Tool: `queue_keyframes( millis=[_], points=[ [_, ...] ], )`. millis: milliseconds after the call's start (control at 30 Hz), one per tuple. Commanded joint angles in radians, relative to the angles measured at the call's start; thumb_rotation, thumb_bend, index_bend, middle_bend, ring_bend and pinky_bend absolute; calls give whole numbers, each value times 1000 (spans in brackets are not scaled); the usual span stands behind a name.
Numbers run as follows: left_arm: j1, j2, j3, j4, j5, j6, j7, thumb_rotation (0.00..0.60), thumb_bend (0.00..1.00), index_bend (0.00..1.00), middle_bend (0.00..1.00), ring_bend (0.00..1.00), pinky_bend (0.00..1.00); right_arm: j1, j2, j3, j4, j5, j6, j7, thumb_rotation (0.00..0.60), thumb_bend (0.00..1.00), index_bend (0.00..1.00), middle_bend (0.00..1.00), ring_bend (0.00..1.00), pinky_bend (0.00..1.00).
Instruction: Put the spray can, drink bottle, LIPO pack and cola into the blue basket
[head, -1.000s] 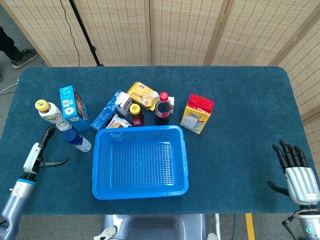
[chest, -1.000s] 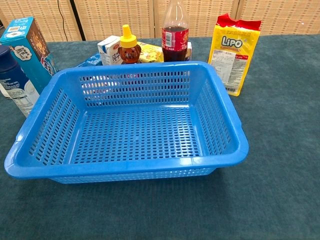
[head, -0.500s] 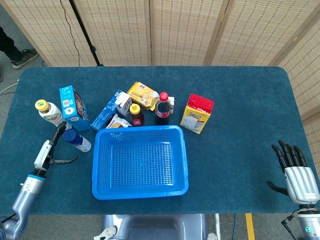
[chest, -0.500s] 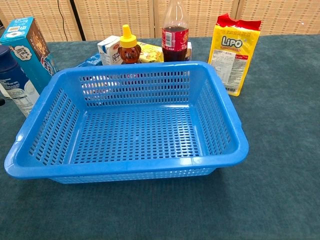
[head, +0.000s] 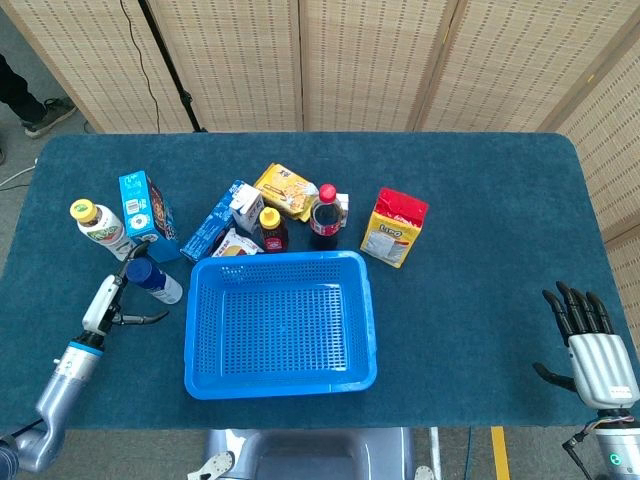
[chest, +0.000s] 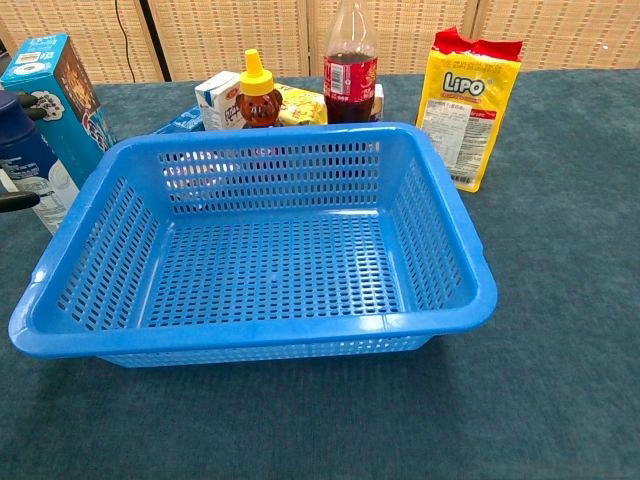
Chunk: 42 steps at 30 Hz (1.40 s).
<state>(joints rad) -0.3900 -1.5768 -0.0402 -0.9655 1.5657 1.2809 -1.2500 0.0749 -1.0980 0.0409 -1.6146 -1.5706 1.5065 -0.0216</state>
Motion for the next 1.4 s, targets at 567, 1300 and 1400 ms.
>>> queue_keyframes(
  millis=[567, 1300, 1400],
  points=[
    [24, 44, -43, -92, -45, 70, 42, 600, 499, 519, 355, 317, 382, 1, 4, -4, -4, -2, -6, 8, 600, 0, 0, 0, 0, 0],
    [-66, 314, -46, -668, 120, 103, 287, 600, 495, 511, 355, 315, 383, 3, 7, -8, -12, 7, -21, -1, 600, 0, 0, 0, 0, 0],
    [-101, 268, -52, -689, 97, 43, 333, 600, 493, 511, 355, 314, 383, 5, 8, -8, -12, 10, -28, -1, 600, 0, 0, 0, 0, 0]
  ],
)
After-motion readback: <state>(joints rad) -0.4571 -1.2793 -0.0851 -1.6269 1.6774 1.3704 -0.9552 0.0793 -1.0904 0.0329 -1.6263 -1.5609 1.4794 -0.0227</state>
